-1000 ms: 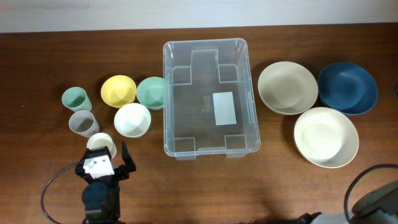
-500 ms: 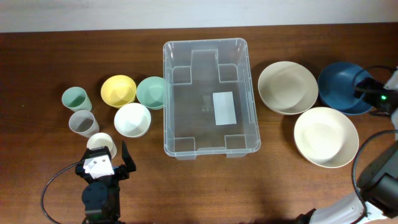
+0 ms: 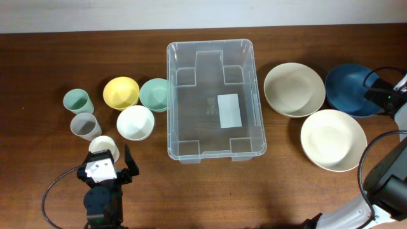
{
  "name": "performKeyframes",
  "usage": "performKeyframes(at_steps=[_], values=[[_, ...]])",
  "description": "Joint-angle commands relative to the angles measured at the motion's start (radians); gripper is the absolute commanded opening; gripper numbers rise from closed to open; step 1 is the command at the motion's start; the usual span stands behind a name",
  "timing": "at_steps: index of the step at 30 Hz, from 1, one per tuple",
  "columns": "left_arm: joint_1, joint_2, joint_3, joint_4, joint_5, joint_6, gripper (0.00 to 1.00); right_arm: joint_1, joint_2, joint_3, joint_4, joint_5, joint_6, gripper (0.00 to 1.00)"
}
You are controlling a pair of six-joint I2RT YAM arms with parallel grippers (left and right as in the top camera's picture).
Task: Pack container
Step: 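Reach the right gripper to the dark blue bowl rim and grasp it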
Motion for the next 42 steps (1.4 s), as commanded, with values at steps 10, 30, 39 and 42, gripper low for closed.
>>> performKeyframes(at_steps=[10,30,39,42], values=[[-0.004,-0.008,-0.008,0.002,0.011,0.019,1.0,-0.013,0.106,0.017,-0.059,-0.04,0.019,0.99],[-0.004,-0.008,-0.008,0.002,0.011,0.019,1.0,-0.039,0.172,0.017,-0.055,-0.082,0.019,0.99],[-0.004,-0.008,-0.008,0.002,0.011,0.019,0.99,-0.039,0.172,0.017,-0.007,-0.159,0.019,0.99],[-0.004,-0.008,-0.008,0.002,0.011,0.019,1.0,-0.039,0.172,0.017,0.023,-0.241,0.02,1.0]])
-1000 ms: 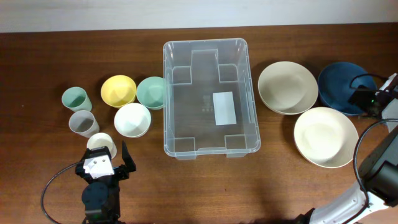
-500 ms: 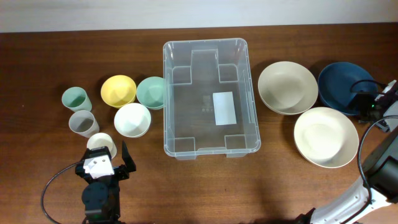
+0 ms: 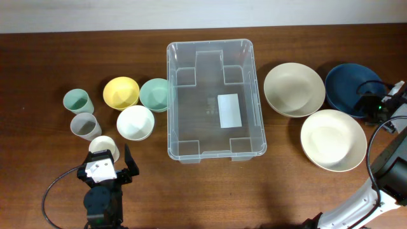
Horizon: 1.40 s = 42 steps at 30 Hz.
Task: Pack container
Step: 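Reach the right gripper to the dark blue bowl rim and grasp it, then lift the blue bowl and lower it into the clear container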
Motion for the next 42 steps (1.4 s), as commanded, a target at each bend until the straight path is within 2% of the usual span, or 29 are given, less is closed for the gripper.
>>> performKeyframes(at_steps=[1,3,8,10,18,25,32,34,38,42], values=[[-0.004,-0.008,-0.008,0.002,0.011,0.019,1.0,-0.003,0.008,0.016,0.025,-0.115,0.013,0.95],[-0.004,-0.008,-0.008,0.002,0.011,0.019,1.0,-0.003,0.008,0.016,0.041,-0.121,0.035,0.93],[-0.004,-0.008,-0.008,0.002,0.011,0.019,1.0,-0.005,0.008,0.016,0.07,-0.106,0.038,0.72],[-0.004,-0.008,-0.008,0.002,0.011,0.019,1.0,-0.009,0.008,0.016,0.073,-0.097,0.038,0.67],[-0.004,-0.008,-0.008,0.002,0.011,0.019,1.0,-0.028,0.014,0.015,0.05,-0.021,0.038,0.66],[-0.004,-0.008,-0.008,0.002,0.011,0.019,1.0,-0.03,0.046,0.015,0.055,-0.029,0.038,0.57],[-0.004,-0.008,-0.008,0.002,0.011,0.019,0.99,-0.031,0.049,0.017,0.078,-0.032,0.038,0.19],[-0.004,-0.008,-0.008,0.002,0.011,0.019,1.0,-0.031,0.044,0.022,0.082,-0.032,0.038,0.12],[-0.004,-0.008,-0.008,0.002,0.011,0.019,1.0,-0.035,0.017,0.024,0.091,-0.032,0.037,0.04],[-0.004,-0.008,-0.008,0.002,0.011,0.019,1.0,-0.049,-0.033,0.028,0.084,-0.036,0.037,0.04]])
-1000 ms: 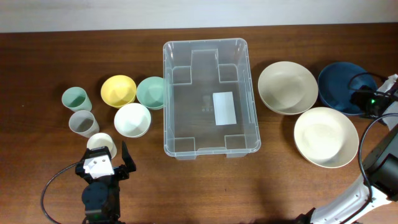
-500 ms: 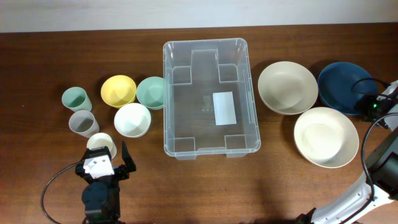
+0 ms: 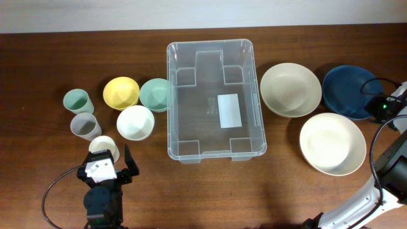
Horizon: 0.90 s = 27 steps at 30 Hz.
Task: Pack container
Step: 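Lift the blue bowl and lower it into the clear container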
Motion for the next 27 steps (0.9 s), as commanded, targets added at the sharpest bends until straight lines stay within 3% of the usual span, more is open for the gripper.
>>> performKeyframes(at_steps=[1,8,14,20,27], values=[[-0.004,-0.008,-0.008,0.002,0.011,0.019,1.0,-0.019,-0.079,0.024,-0.007,0.01,-0.011,0.04],[-0.004,-0.008,-0.008,0.002,0.011,0.019,1.0,-0.021,-0.313,0.034,-0.015,-0.047,-0.041,0.04],[-0.004,-0.008,-0.008,0.002,0.011,0.019,1.0,0.063,-0.516,0.034,-0.016,-0.134,-0.041,0.04],[-0.004,-0.008,-0.008,0.002,0.011,0.019,1.0,0.299,-0.61,0.034,-0.015,-0.12,-0.071,0.04],[-0.004,-0.008,-0.008,0.002,0.011,0.019,1.0,0.669,-0.558,0.034,0.002,0.032,-0.093,0.04]])
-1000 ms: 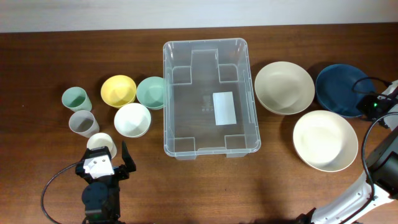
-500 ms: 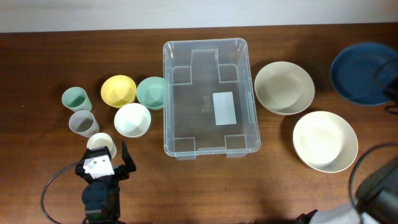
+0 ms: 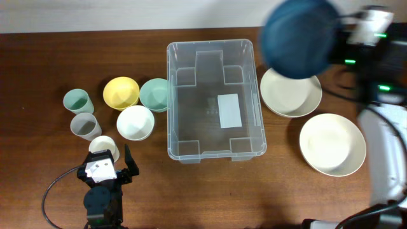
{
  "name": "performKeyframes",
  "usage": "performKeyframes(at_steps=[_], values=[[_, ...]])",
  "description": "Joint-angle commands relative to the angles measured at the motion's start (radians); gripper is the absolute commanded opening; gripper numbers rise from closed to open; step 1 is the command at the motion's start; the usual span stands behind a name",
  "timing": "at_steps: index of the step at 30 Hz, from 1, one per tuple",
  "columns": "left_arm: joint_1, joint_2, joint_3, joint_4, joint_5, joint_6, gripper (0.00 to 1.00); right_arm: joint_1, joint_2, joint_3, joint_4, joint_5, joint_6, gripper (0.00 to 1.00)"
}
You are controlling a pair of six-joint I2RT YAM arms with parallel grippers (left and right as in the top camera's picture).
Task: Pack container
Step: 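Lift the blue bowl and lower it into the clear container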
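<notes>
A clear plastic container [image 3: 170, 127] stands mid-table with nothing in it but a white label. My right gripper [image 3: 338, 30] is shut on the right rim of a dark blue bowl [image 3: 297, 37]. The bowl hangs high above the table, blurred, over the container's back right corner and a beige bowl [image 3: 289, 95]. My left gripper [image 3: 107, 162] rests open at the front left, just in front of a cream cup [image 3: 103, 146].
A white bowl [image 3: 332, 144] lies to the right of the container. To its left are a yellow bowl [image 3: 121, 93], a green bowl [image 3: 154, 94], a small white bowl [image 3: 135, 122], a green cup [image 3: 76, 100] and a grey cup [image 3: 84, 125].
The dark blue bowl was on the table at the far right with my right gripper at its rim. Now it is off the table, held high and further left. The left arm is unchanged.
My right gripper was at the far right edge of the dark blue bowl, then over its right rim, then gripping that rim as the bowls sat slightly further left. Now the bowl hangs in the air near the container.
</notes>
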Motion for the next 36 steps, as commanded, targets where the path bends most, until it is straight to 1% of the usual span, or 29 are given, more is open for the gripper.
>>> performKeyframes(at_steps=[1,5,7,14,19,20,21,22,23,25,32,36], values=[[-0.004,-0.008,-0.008,0.002,0.01,0.019,1.0,0.172,0.045,0.013,0.023,0.13,-0.031,0.04],[-0.004,-0.008,-0.008,0.002,0.01,0.019,1.0,0.333,0.144,0.013,0.067,0.288,-0.089,0.04],[-0.004,-0.008,-0.008,0.002,0.01,0.019,1.0,0.376,0.199,0.013,0.097,0.35,-0.101,0.04],[-0.004,-0.008,-0.008,0.002,0.01,0.019,1.0,0.447,0.381,0.013,0.178,0.344,-0.1,0.04],[-0.004,-0.008,-0.008,0.002,0.01,0.019,0.99,0.47,0.399,0.013,0.229,0.324,-0.1,0.04],[-0.004,-0.008,-0.008,0.002,0.01,0.019,1.0,0.475,0.399,0.013,0.238,0.324,-0.1,0.05],[-0.004,-0.008,-0.008,0.002,0.01,0.019,1.0,0.477,0.399,0.013,0.245,0.323,-0.1,0.21],[-0.004,-0.008,-0.008,0.002,0.01,0.019,1.0,0.481,0.399,0.013,0.249,0.324,-0.1,0.29],[-0.004,-0.008,-0.008,0.002,0.01,0.019,1.0,0.483,0.399,0.013,0.251,0.324,-0.1,0.35],[-0.004,-0.008,-0.008,0.002,0.01,0.019,1.0,0.489,0.399,0.013,0.255,0.324,-0.1,0.43],[-0.004,-0.008,-0.008,0.002,0.01,0.019,1.0,0.487,0.388,0.035,0.28,0.35,-0.1,0.45],[-0.004,-0.008,-0.008,0.002,0.01,0.019,1.0,0.467,0.328,0.102,0.201,0.479,-0.097,0.45]])
